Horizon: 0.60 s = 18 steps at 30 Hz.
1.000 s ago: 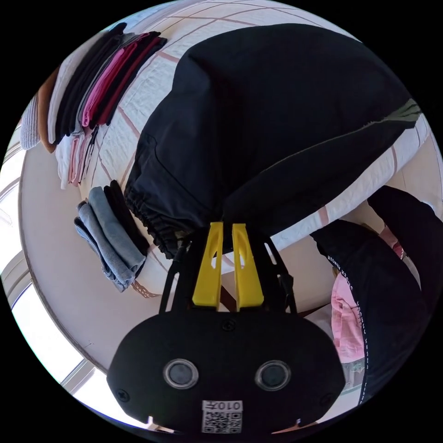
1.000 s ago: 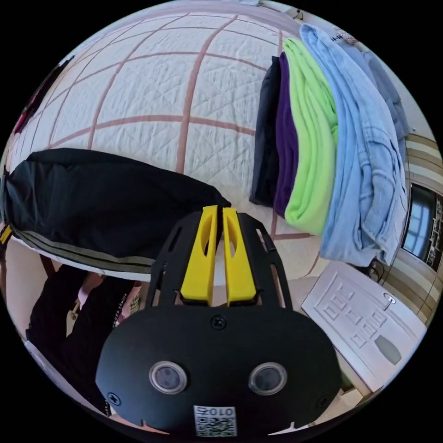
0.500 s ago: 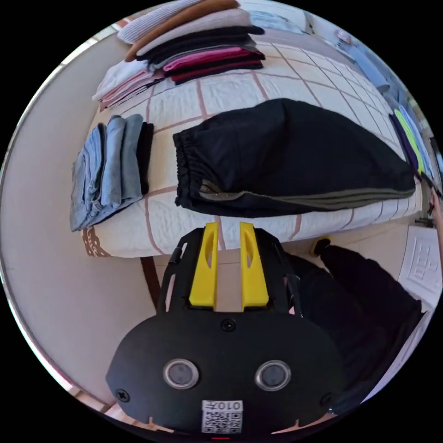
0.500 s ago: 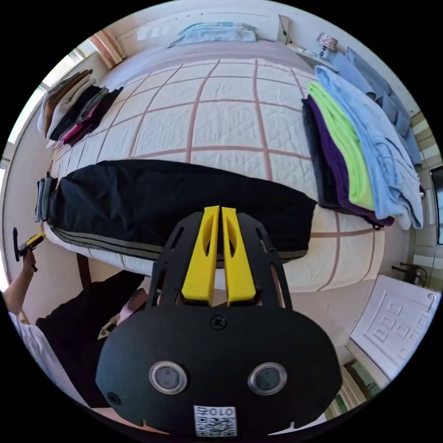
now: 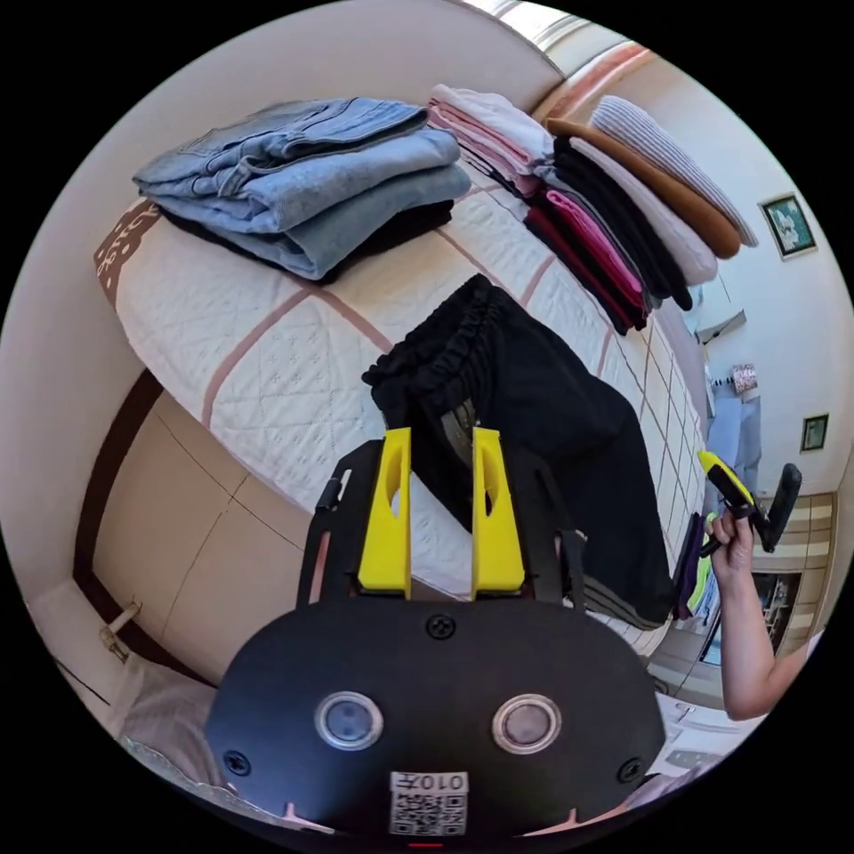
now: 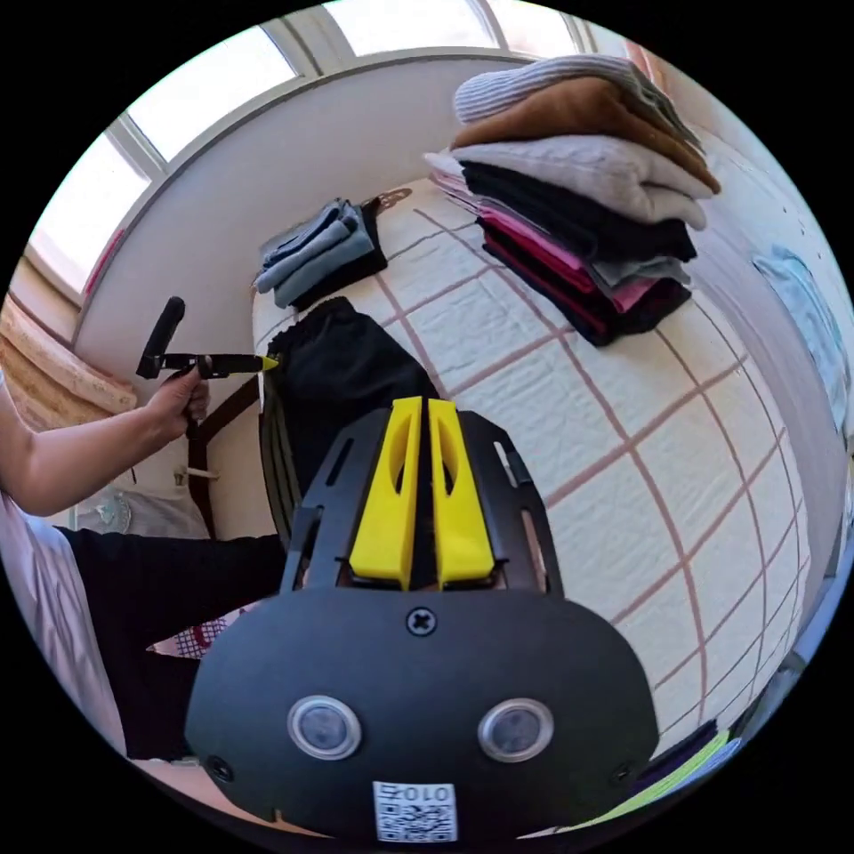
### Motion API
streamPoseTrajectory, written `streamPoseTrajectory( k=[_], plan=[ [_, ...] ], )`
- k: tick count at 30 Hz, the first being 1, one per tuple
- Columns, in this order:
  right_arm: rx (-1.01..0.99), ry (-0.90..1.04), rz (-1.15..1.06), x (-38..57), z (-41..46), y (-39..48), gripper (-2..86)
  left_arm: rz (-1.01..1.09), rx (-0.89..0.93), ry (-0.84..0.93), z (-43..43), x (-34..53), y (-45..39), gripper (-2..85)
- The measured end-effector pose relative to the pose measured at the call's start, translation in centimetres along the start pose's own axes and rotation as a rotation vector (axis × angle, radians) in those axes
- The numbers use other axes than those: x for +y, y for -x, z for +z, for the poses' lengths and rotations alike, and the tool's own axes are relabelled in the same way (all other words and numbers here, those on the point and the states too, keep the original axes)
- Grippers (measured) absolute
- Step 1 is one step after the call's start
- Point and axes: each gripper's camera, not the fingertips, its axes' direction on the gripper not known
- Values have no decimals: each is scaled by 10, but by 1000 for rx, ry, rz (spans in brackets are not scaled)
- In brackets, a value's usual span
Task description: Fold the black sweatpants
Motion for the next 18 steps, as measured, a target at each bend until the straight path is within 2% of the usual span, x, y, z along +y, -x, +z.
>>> streamPoseTrajectory(
  k=[3,8,12,14,16,18],
  plan=[
    [-32,40,-150,-92,52,15,38,-5,59,-3,-8,-10,6,79],
    [-140,161,-334,-218,147,41,53,47,0,66,-13,-23,-4,49],
    [-225,245,-379,-270,202,44,57,239,55,-163,-76,-6,-14,35],
    [-257,275,-391,-294,239,36,57,174,47,-136,-81,2,3,40],
    [-303,333,-369,-314,268,26,56,51,82,-12,-65,3,36,54],
    [-350,359,-375,-334,291,20,54,9,87,-27,-68,3,48,64]
  ],
)
